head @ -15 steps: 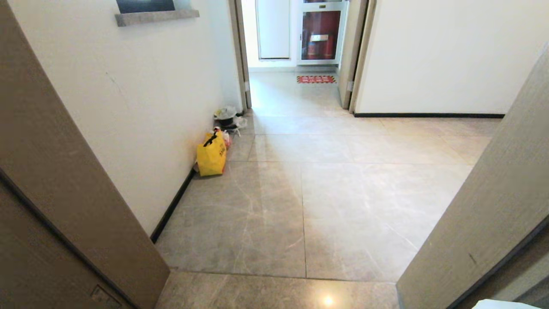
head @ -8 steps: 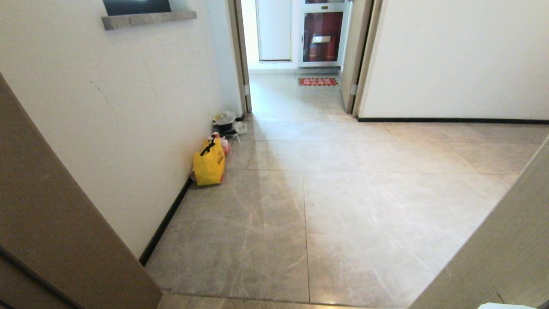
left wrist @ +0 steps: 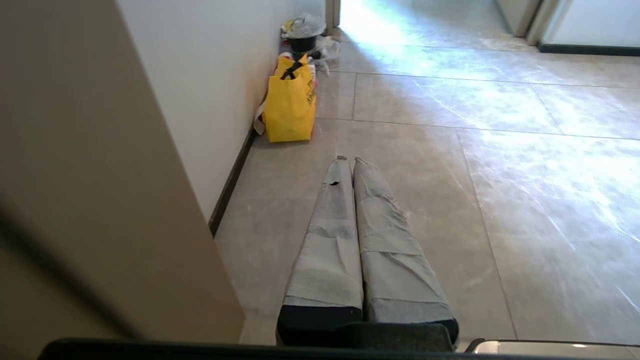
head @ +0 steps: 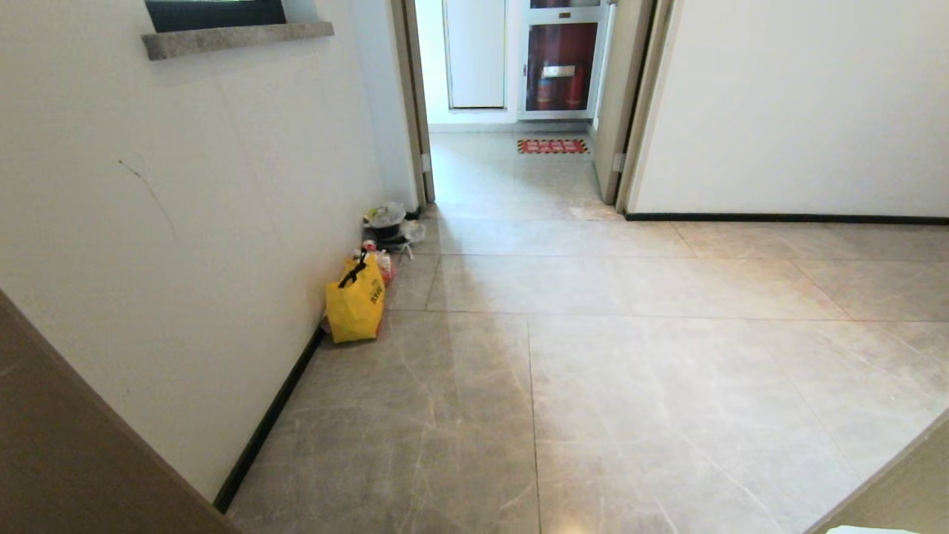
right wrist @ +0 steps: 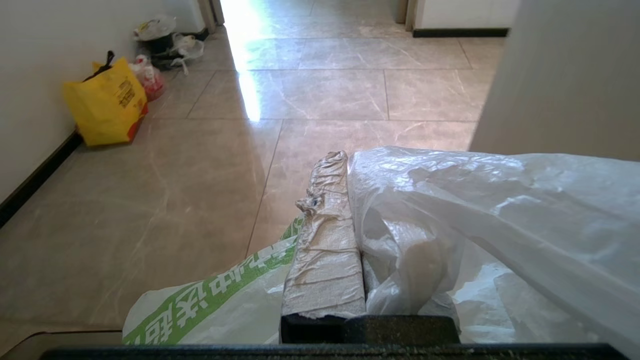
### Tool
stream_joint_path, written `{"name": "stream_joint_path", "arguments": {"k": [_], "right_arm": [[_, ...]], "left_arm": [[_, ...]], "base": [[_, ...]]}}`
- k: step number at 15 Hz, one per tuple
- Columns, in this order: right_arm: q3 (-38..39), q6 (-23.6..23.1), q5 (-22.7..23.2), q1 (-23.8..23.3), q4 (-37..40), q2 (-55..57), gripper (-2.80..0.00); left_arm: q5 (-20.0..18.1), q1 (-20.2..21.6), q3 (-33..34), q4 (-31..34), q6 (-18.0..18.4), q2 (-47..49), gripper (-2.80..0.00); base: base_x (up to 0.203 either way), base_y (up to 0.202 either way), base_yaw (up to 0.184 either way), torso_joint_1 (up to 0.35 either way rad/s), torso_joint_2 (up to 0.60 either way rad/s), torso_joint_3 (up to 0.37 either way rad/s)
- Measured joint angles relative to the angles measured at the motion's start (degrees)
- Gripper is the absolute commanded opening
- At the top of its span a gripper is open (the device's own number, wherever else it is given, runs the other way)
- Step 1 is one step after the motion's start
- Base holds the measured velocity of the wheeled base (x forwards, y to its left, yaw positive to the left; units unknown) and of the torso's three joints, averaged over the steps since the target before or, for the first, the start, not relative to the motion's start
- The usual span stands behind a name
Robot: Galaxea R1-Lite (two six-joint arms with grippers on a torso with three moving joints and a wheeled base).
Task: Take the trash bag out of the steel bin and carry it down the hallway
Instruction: Put the trash bag at the door
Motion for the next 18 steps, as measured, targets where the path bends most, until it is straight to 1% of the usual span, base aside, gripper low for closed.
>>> {"name": "stream_joint_path", "arguments": {"k": [18], "right_arm": [[0.0, 0.0, 0.0, 0.0, 0.0, 0.0, -2.8]], "left_arm": [[0.0, 0.0, 0.0, 0.0, 0.0, 0.0, -2.8]], "base": [[0.194, 0.0, 0.001, 0.002, 0.0, 0.003]]}}
